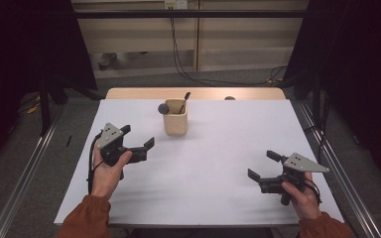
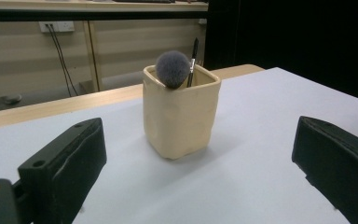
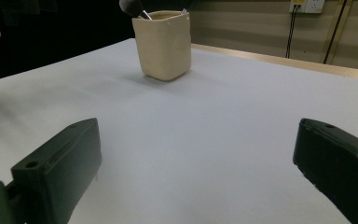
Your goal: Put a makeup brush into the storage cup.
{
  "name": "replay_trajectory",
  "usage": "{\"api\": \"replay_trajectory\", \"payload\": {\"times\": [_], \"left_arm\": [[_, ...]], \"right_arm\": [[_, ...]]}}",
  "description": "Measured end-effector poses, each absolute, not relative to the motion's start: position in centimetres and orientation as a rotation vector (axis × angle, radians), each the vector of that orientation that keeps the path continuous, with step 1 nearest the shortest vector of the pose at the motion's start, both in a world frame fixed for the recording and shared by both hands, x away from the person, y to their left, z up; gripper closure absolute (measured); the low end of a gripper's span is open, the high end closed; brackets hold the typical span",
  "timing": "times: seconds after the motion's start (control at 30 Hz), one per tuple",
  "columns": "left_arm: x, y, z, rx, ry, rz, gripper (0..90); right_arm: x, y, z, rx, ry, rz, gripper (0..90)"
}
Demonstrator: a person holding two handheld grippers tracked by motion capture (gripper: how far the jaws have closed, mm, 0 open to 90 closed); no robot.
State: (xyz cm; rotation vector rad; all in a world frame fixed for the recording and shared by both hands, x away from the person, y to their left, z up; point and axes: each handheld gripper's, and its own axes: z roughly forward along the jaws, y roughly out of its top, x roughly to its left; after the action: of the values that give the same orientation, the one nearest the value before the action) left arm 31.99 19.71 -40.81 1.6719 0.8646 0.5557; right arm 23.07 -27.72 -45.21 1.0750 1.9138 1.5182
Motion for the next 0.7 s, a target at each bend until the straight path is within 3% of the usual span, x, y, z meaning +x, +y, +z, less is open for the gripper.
{"api": "replay_trajectory", "payload": {"times": [0.7], "left_arm": [[27.5, 21.7, -41.7, 1.659, 0.888, 0.572, 3.5]], "right_arm": [[22.6, -28.1, -45.2, 1.092, 1.899, 1.506, 0.5]]}}
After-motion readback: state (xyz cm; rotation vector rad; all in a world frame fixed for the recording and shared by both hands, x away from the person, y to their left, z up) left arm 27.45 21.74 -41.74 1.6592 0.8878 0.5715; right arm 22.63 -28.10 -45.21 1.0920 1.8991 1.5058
